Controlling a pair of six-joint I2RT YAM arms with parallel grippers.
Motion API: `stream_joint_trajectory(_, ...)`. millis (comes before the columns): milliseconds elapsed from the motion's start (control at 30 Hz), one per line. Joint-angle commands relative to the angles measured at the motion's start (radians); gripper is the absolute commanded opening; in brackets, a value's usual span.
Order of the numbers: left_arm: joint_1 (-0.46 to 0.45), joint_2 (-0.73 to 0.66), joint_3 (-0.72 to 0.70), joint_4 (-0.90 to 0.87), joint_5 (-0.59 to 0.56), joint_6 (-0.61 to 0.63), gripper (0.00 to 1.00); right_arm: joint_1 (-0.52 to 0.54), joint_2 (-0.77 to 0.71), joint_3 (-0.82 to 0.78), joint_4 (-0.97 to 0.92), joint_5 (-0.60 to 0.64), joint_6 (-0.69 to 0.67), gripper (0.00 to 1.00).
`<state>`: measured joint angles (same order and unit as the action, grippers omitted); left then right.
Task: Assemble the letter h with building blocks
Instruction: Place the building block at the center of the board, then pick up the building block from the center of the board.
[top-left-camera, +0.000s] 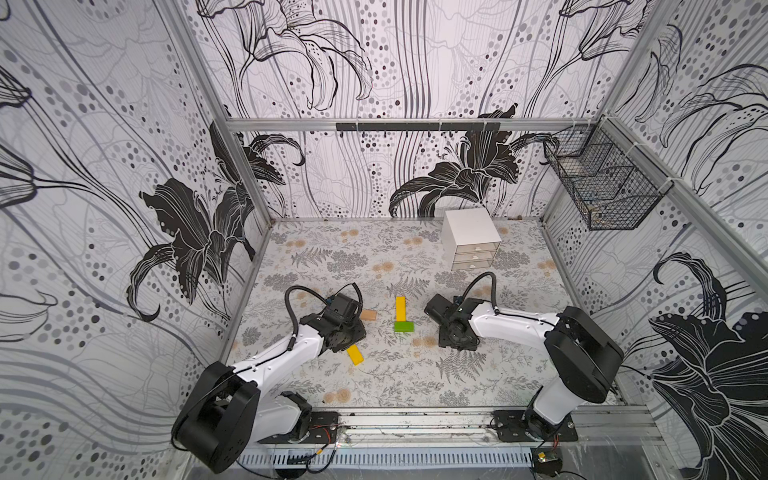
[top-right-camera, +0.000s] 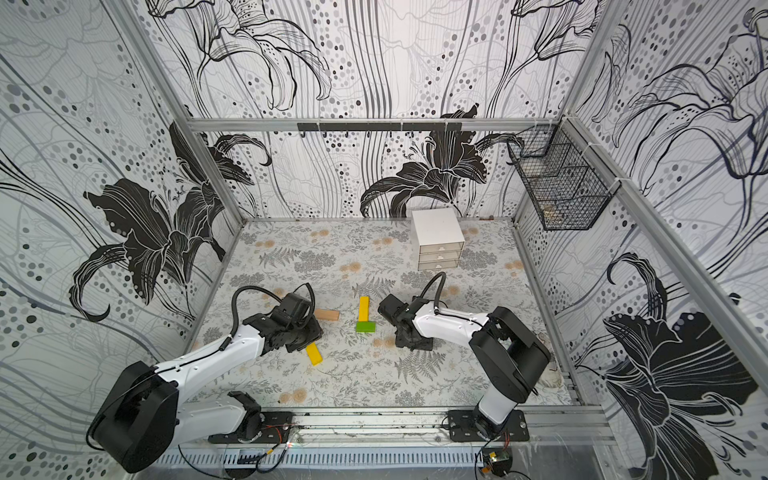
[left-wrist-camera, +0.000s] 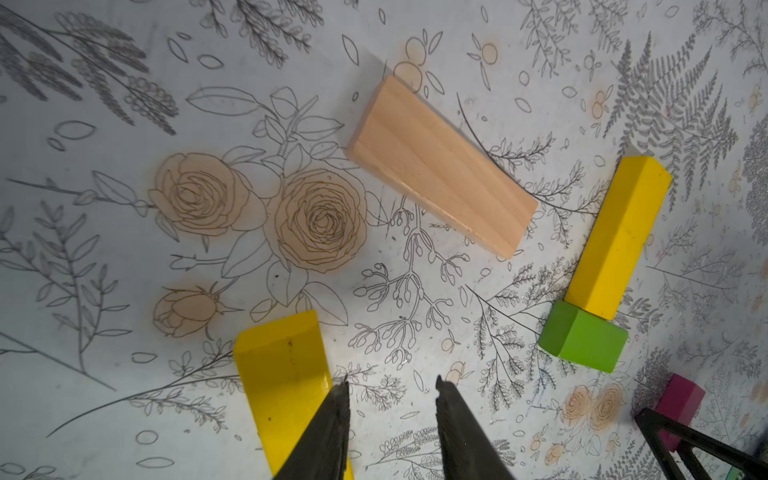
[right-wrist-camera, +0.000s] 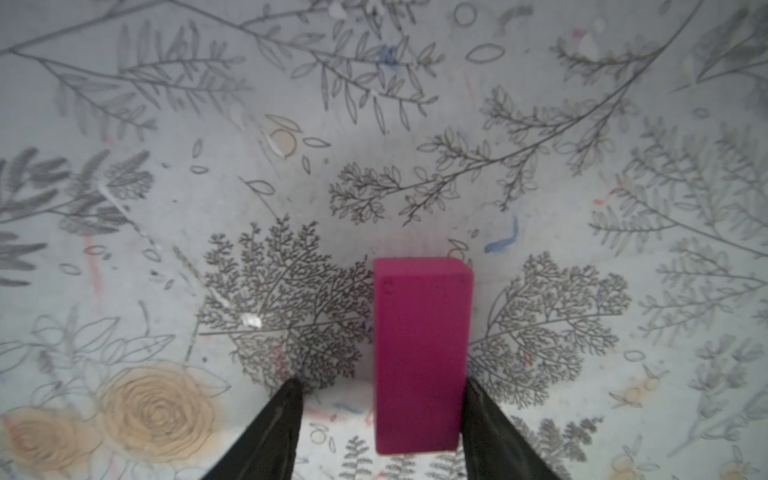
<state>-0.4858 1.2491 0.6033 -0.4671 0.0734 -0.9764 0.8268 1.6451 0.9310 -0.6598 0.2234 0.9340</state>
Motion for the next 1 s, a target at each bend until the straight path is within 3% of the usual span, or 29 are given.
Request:
stream_joint_trajectory(0,-0.005,0.023,-0.007,0.068,0.016,-0.015,0.37,0.026,-0.024,0.014,0.007,-0.031,-0.008,0.63)
stream_joint_trajectory(167,-0.006,0.04,0.0,0.076,0.014,-0.014,0.36,0.084,0.019,0.104,-0.024,-0.041,-0.006,0.63)
stream_joint_trajectory(433,-0.006,0.046,0.007,0.067,0.012,-0.006,0.36,0.093,0.099,0.227,-0.076,-0.006,-0.064,0.62)
stream_joint_trajectory(600,-0.005,0.033,-0.003,0.068,0.014,-0.002,0.36,0.055,0.002,0.189,-0.131,0.056,-0.172,0.78)
stream_joint_trajectory(767,-0.005,0.04,0.004,0.069,0.019,0.012,0.36,-0.002,0.019,0.15,-0.117,0.063,-0.299,1.0)
stream_joint_trajectory(967,-0.005,0.026,0.0,0.068,0.02,0.007,0.36,-0.049,0.082,0.113,-0.042,0.033,-0.351,1.0)
